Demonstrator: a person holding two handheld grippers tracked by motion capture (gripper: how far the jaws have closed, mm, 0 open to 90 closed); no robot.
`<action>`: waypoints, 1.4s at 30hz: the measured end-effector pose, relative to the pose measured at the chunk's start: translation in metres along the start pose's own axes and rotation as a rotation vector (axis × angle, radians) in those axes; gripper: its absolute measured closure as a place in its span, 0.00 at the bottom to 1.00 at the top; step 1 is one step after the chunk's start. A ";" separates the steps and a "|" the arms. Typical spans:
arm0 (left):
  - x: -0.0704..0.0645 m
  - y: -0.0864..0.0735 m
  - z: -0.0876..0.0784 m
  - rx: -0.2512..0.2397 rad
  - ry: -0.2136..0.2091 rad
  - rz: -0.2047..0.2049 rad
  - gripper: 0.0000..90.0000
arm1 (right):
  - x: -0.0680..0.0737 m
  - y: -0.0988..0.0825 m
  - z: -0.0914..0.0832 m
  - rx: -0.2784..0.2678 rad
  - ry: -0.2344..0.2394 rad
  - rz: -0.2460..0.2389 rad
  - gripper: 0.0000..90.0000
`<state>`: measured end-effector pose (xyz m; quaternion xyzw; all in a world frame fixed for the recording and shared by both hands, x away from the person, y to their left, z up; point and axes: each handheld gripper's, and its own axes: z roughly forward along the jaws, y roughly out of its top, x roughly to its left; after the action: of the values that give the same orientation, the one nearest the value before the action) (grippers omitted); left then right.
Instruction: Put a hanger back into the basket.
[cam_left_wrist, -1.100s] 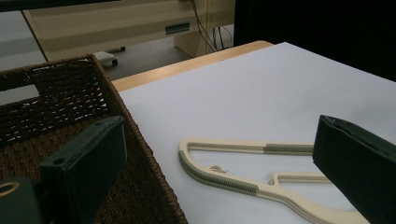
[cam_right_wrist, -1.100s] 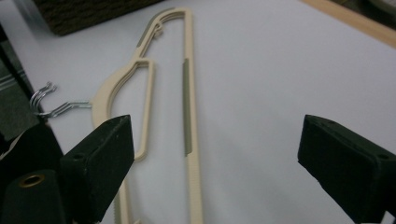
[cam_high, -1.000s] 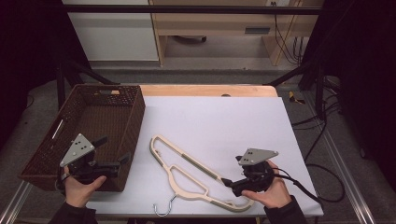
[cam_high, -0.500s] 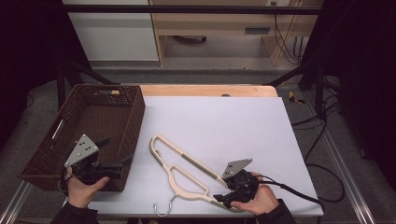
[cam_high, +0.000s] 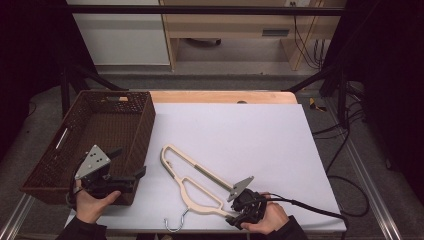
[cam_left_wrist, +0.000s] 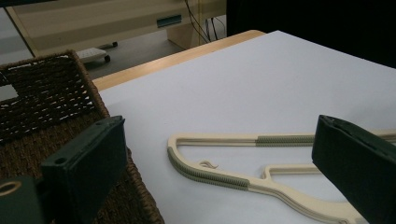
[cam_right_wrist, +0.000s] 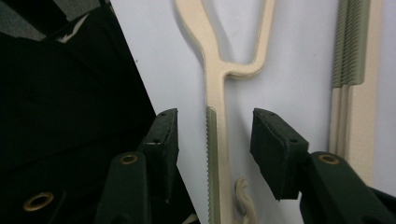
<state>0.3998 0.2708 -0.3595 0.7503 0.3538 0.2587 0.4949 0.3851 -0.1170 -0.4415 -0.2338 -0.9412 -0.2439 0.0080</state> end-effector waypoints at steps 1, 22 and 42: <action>-0.001 0.000 0.001 0.003 -0.002 0.002 0.03 | 0.000 0.000 0.000 0.000 0.000 0.000 0.59; -0.005 -0.001 0.007 0.027 -0.012 0.017 0.03 | -0.005 0.001 0.013 0.072 0.004 0.000 0.86; -0.017 -0.001 0.014 0.055 -0.036 0.052 0.03 | -0.005 0.002 0.003 0.032 0.031 0.036 0.87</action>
<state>0.3993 0.2506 -0.3665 0.7770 0.3322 0.2483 0.4735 0.3905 -0.1160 -0.4441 -0.2465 -0.9404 -0.2321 0.0305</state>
